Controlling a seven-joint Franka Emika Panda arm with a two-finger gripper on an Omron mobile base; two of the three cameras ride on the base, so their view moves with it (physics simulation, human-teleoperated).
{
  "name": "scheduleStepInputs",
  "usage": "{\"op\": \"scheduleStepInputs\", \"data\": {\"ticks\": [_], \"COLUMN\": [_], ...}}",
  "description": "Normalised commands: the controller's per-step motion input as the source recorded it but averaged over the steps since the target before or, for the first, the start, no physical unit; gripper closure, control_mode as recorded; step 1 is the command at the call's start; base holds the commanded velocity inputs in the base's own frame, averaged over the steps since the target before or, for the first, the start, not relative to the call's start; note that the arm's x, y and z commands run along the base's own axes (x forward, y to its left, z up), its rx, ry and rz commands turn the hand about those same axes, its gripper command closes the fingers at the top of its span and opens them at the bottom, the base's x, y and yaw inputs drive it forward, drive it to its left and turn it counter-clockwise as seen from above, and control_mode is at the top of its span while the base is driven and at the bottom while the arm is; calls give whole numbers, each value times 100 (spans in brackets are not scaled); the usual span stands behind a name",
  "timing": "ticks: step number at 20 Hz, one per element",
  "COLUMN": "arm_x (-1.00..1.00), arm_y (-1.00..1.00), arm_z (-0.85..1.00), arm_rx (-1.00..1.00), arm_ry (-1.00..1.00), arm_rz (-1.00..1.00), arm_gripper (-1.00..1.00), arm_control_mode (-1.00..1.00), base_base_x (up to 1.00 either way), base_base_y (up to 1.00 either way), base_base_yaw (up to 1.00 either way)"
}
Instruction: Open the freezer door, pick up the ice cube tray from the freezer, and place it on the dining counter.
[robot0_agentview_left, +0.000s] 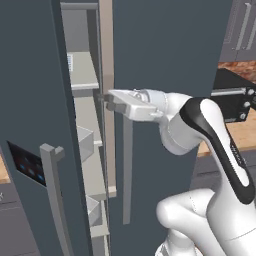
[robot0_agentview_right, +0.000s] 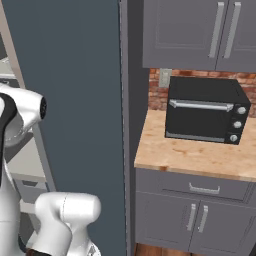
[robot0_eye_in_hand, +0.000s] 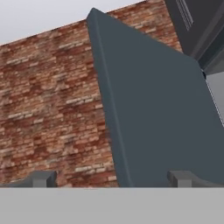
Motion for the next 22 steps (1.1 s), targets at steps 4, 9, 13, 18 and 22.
{"op": "scheduleStepInputs", "data": {"ticks": [4,9,13,18,22], "arm_x": [7,0,0,3,6], "arm_y": [0,4,39,26,10], "arm_z": [0,0,0,-6,-1], "arm_rx": [-8,-6,-5,0,0], "arm_ry": [-2,-3,-8,-16,-15], "arm_rz": [2,5,4,5,6], "arm_gripper": [-100,-100,-100,-100,-100], "arm_control_mode": [-100,-100,-100,-100,-100], "base_base_x": [0,0,0,0,0], "base_base_y": [0,0,0,0,0], "base_base_yaw": [0,0,0,0,0]}}
